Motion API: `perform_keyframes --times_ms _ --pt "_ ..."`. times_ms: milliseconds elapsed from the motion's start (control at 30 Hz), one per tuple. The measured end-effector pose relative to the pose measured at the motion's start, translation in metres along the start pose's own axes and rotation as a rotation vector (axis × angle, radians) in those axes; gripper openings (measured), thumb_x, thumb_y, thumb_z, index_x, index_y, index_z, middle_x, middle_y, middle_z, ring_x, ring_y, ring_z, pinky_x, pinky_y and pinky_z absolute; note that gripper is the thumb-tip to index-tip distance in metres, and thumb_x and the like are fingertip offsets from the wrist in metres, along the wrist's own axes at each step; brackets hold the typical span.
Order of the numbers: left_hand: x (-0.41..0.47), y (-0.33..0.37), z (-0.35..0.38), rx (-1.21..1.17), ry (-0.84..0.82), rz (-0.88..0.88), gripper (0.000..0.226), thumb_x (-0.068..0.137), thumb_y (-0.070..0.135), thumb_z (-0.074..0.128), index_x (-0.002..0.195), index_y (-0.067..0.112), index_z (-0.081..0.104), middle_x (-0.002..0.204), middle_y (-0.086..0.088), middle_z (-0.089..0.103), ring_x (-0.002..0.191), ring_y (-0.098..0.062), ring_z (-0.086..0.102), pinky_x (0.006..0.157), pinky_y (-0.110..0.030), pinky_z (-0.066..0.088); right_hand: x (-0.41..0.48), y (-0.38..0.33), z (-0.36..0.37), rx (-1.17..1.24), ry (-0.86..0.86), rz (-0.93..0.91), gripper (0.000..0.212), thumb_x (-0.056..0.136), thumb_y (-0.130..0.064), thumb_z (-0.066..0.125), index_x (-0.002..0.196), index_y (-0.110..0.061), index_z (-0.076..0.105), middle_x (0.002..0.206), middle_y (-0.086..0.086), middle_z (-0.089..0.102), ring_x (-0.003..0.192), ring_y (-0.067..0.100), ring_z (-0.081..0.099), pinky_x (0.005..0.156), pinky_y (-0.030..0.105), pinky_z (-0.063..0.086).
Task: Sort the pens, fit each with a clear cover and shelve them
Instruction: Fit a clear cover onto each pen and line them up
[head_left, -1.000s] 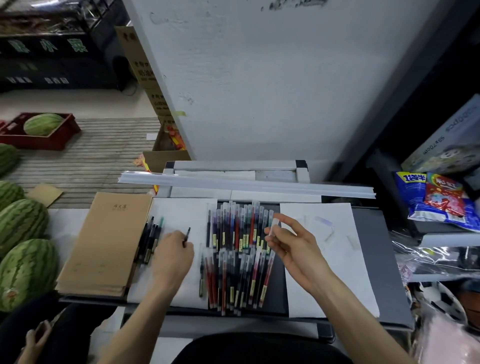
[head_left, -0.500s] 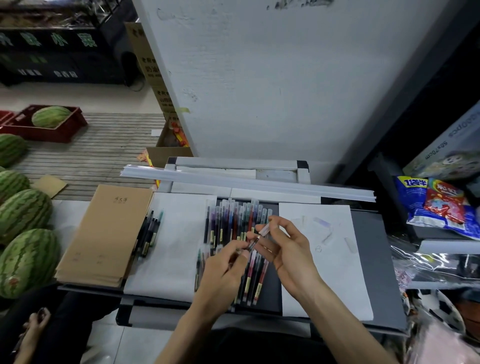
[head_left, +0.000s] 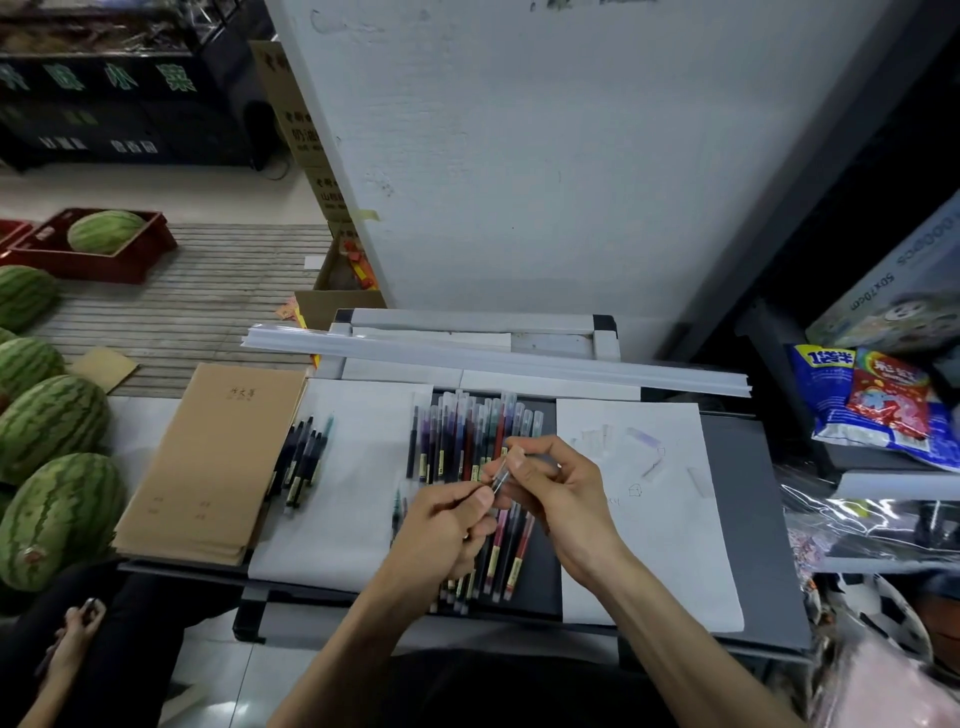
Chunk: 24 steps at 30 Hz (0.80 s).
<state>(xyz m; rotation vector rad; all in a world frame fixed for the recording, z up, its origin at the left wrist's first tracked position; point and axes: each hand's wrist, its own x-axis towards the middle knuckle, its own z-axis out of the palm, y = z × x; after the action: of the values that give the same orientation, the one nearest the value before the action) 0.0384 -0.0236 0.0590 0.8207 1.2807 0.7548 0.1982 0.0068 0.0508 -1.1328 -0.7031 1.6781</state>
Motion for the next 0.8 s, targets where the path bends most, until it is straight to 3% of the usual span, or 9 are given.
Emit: perform_keyframes --times_ms 133,233,367,433,500,567,633,700,800 --pt "0.002 -0.003 -0.006 -0.074 -0.065 -0.099 0.033 0.109 0.019 0.050 0.109 -0.009 0.067 0.067 -0.003 0.050 0.045 -0.011 0.025 0.040 -0.021 0.022 0.003 0.004 -0.008 -0.049 -0.050 0.031 0.020 0.099 -0.008 0.065 0.116 0.002 0.066 0.100 0.025 0.076 0.101 0.036 0.075 0.086 0.037 0.061" --pt "0.008 -0.007 -0.005 0.055 -0.049 -0.089 0.030 0.110 0.019 0.050 0.106 -0.002 0.070 0.073 -0.007 0.058 0.047 -0.013 0.035 0.042 -0.024 0.027 0.007 0.015 -0.023 -0.257 -0.037 0.057 0.017 0.101 -0.020 0.065 0.116 -0.013 0.072 0.100 0.012 0.079 0.097 0.030 0.076 0.093 0.043 0.060" --pt "0.027 -0.016 -0.016 0.225 0.200 -0.084 0.021 0.104 0.025 0.060 0.100 0.016 0.078 0.077 -0.001 0.068 0.064 -0.013 0.059 0.058 -0.023 0.053 0.017 0.031 -0.062 -0.945 0.126 -0.066 0.021 0.100 -0.026 0.064 0.119 -0.032 0.071 0.117 -0.013 0.071 0.104 0.003 0.065 0.095 0.030 0.054" --pt "0.040 -0.019 -0.028 0.305 0.318 -0.070 0.017 0.102 0.029 0.064 0.103 0.020 0.078 0.083 0.002 0.072 0.073 -0.014 0.064 0.069 -0.030 0.058 0.021 0.033 -0.090 -1.340 0.237 -0.138 0.030 0.097 -0.018 0.061 0.125 -0.027 0.067 0.130 -0.007 0.062 0.117 0.015 0.059 0.094 0.035 0.054" --pt "0.054 -0.018 -0.041 0.383 0.426 -0.035 0.020 0.102 0.029 0.065 0.112 0.017 0.076 0.085 0.009 0.071 0.075 -0.009 0.062 0.066 -0.022 0.050 0.029 0.032 -0.116 -1.601 0.339 -0.178 0.044 0.085 -0.002 0.064 0.124 -0.021 0.069 0.137 0.002 0.058 0.123 0.028 0.054 0.091 0.042 0.054" --pt "0.070 -0.016 -0.055 0.448 0.477 -0.023 0.024 0.101 0.028 0.067 0.117 0.012 0.076 0.092 0.006 0.073 0.080 -0.011 0.064 0.070 -0.023 0.049 0.036 0.030 -0.136 -1.657 0.395 -0.176 0.060 0.069 0.012 0.066 0.122 -0.017 0.069 0.138 0.009 0.057 0.125 0.034 0.053 0.089 0.046 0.054" --pt "0.087 -0.017 -0.066 0.496 0.511 -0.030 0.025 0.099 0.025 0.070 0.116 0.009 0.077 0.106 -0.006 0.077 0.098 -0.024 0.069 0.087 -0.031 0.053 0.042 0.028 -0.151 -1.667 0.411 -0.149 0.065 0.064 0.017 0.063 0.120 -0.015 0.069 0.136 0.008 0.057 0.125 0.033 0.051 0.086 0.047 0.055" --pt "0.101 -0.020 -0.073 0.525 0.535 -0.042 0.025 0.096 0.023 0.073 0.115 0.008 0.077 0.111 -0.010 0.076 0.108 -0.030 0.068 0.097 -0.037 0.053 0.046 0.026 -0.158 -1.665 0.388 -0.122 0.062 0.068 0.019 0.059 0.119 -0.013 0.069 0.132 0.006 0.057 0.123 0.030 0.050 0.077 0.043 0.057" --pt "0.118 -0.019 -0.076 0.574 0.557 -0.028 0.027 0.095 0.024 0.075 0.116 0.006 0.076 0.108 -0.012 0.076 0.104 -0.032 0.069 0.095 -0.038 0.054 0.051 0.022 -0.159 -1.622 0.378 -0.097 0.055 0.075 0.020 0.054 0.120 -0.009 0.068 0.127 0.005 0.057 0.123 0.025 0.047 0.067 0.037 0.055"
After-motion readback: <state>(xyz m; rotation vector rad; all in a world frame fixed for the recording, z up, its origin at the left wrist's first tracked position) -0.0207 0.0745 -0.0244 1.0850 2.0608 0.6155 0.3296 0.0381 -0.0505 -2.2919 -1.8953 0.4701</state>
